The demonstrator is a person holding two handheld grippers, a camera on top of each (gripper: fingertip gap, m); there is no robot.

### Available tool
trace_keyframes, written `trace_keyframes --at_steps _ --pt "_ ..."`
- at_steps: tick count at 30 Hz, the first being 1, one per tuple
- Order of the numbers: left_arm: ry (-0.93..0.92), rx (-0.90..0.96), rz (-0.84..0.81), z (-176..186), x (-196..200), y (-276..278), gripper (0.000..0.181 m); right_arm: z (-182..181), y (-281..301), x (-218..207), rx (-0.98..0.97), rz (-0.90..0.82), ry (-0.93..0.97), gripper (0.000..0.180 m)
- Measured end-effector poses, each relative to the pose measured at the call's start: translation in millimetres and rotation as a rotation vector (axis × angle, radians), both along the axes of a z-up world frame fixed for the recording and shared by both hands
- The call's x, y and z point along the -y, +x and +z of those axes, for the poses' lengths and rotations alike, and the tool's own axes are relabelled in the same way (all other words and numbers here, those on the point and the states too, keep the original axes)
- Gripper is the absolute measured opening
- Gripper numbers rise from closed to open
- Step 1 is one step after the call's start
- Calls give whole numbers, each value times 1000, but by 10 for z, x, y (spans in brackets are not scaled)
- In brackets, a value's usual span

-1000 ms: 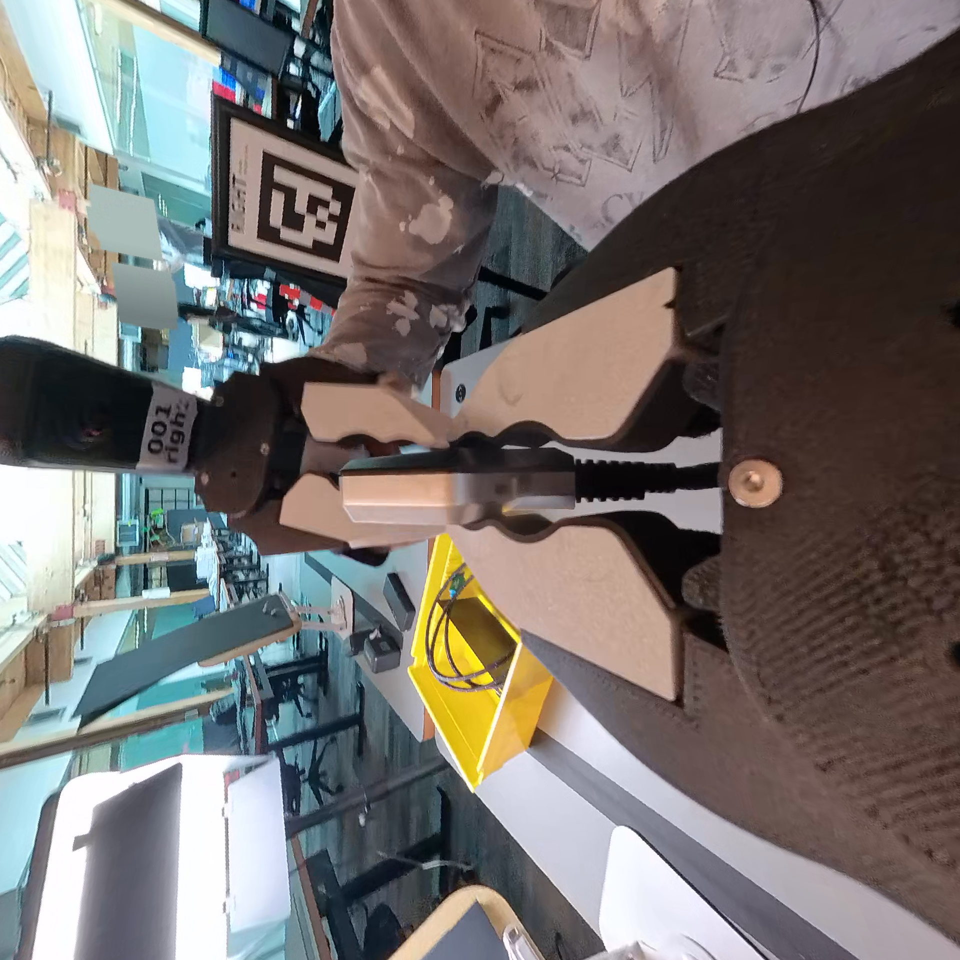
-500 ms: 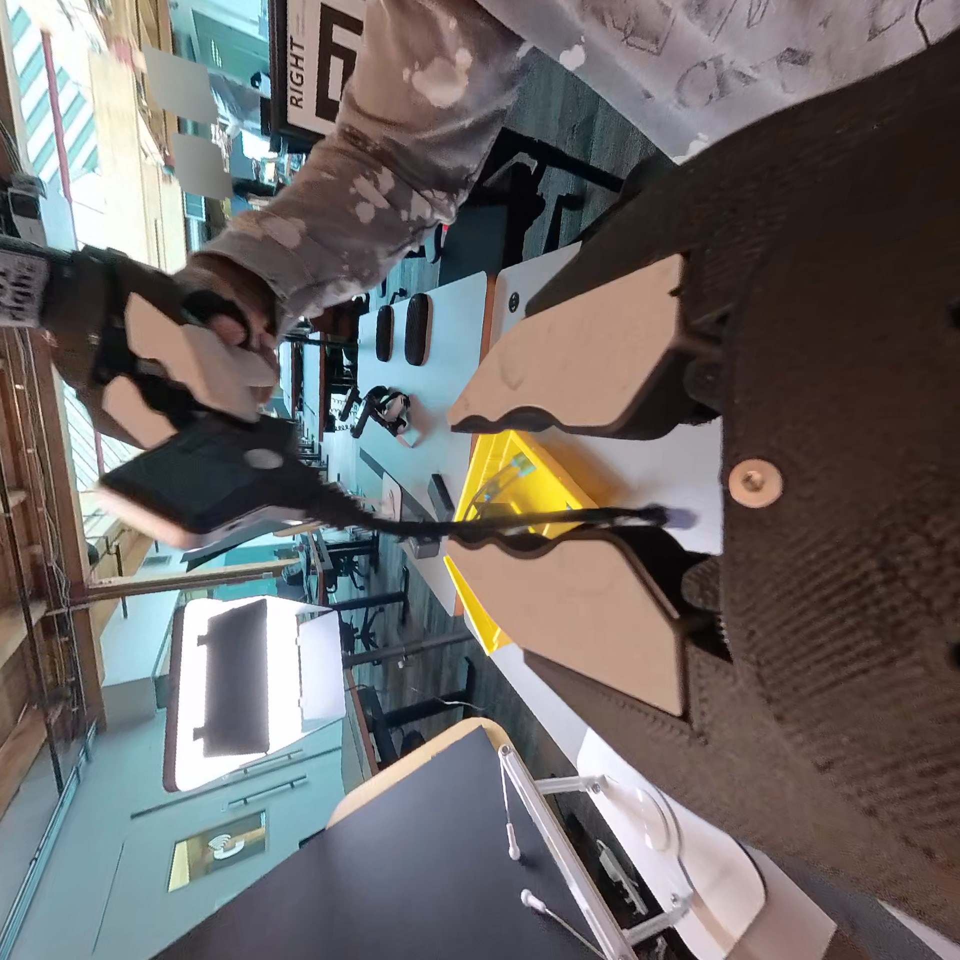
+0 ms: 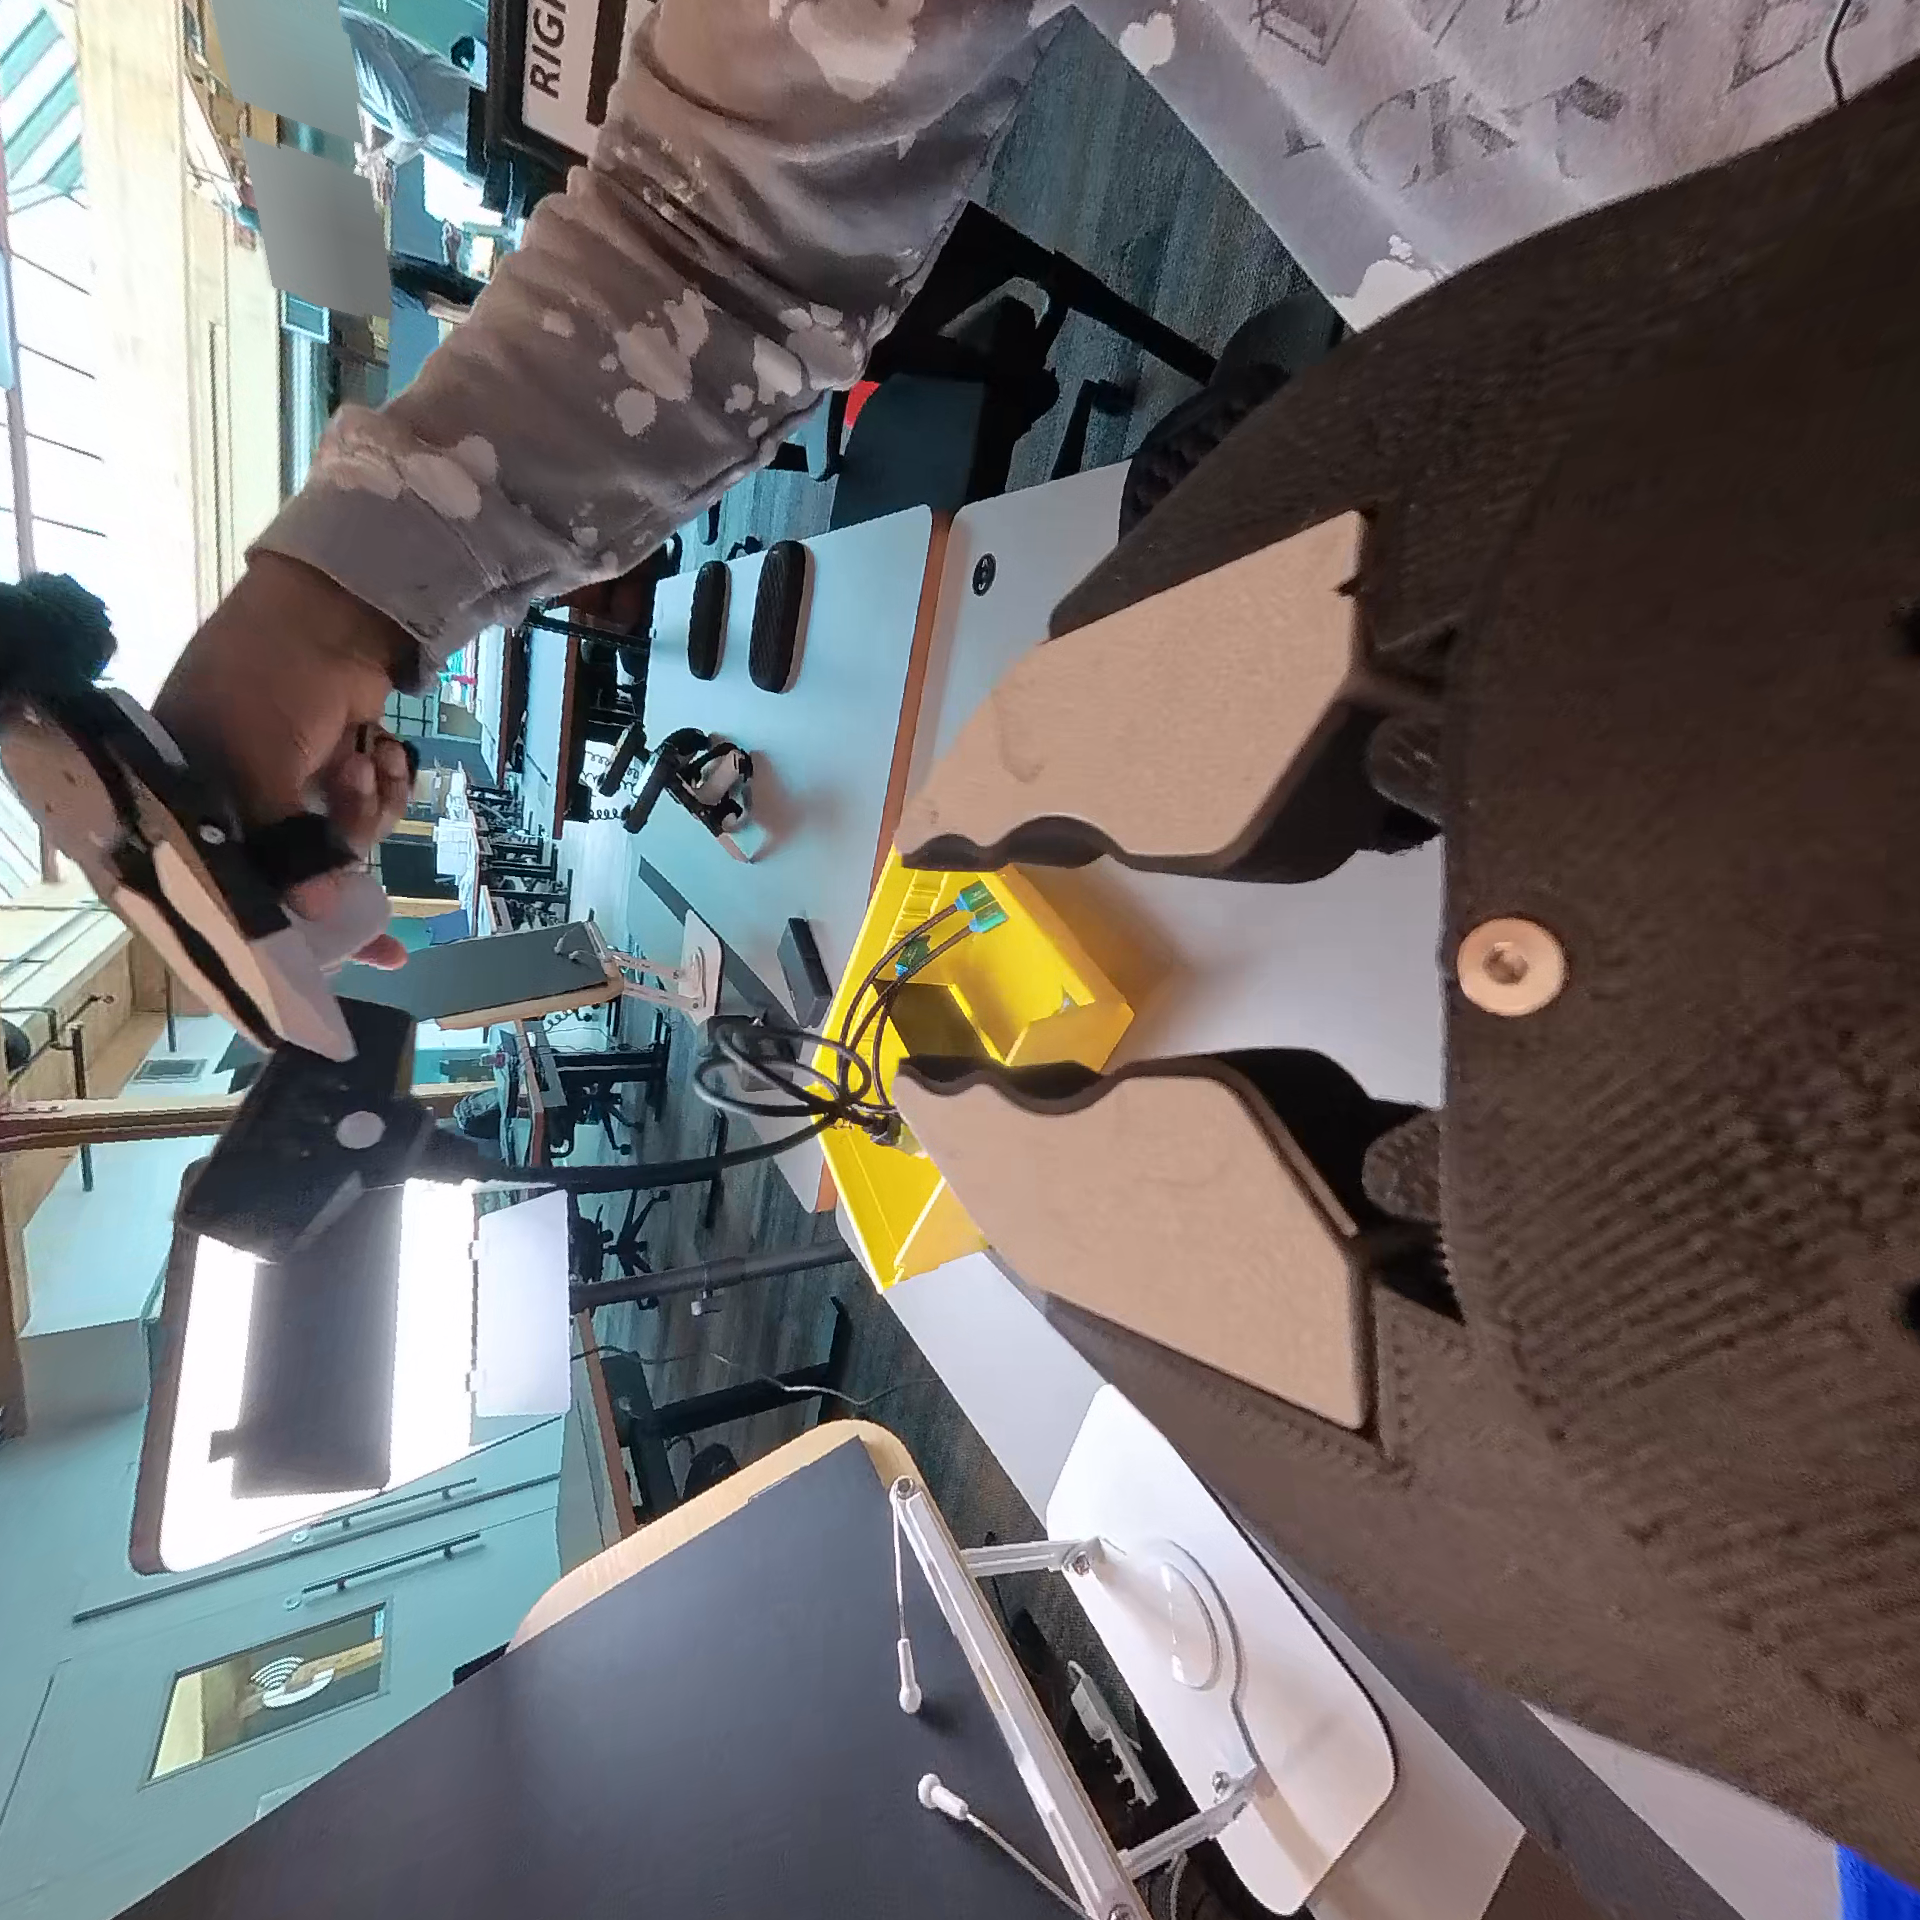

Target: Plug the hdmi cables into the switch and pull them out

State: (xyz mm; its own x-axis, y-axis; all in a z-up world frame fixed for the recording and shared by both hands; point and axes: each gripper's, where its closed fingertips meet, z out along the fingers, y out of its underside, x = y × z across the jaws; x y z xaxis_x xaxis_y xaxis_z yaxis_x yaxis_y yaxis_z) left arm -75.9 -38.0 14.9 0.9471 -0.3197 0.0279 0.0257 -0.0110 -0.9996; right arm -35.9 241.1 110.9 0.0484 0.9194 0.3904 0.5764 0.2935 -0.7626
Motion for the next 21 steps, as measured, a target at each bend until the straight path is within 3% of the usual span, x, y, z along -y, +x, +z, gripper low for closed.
trace_keyframes --at_steps 5,16,21 --pt "-6 5 0 -23 -24 -15 34 -256 -29 -399 -32 -9 -72 19" --pt "-78 -1 -7 -216 -197 -3 33 385 -260 -825 -236 69 -114 19" --pt "-82 19 -3 -238 -210 -69 33 156 -259 -1043 -208 29 -108 19"
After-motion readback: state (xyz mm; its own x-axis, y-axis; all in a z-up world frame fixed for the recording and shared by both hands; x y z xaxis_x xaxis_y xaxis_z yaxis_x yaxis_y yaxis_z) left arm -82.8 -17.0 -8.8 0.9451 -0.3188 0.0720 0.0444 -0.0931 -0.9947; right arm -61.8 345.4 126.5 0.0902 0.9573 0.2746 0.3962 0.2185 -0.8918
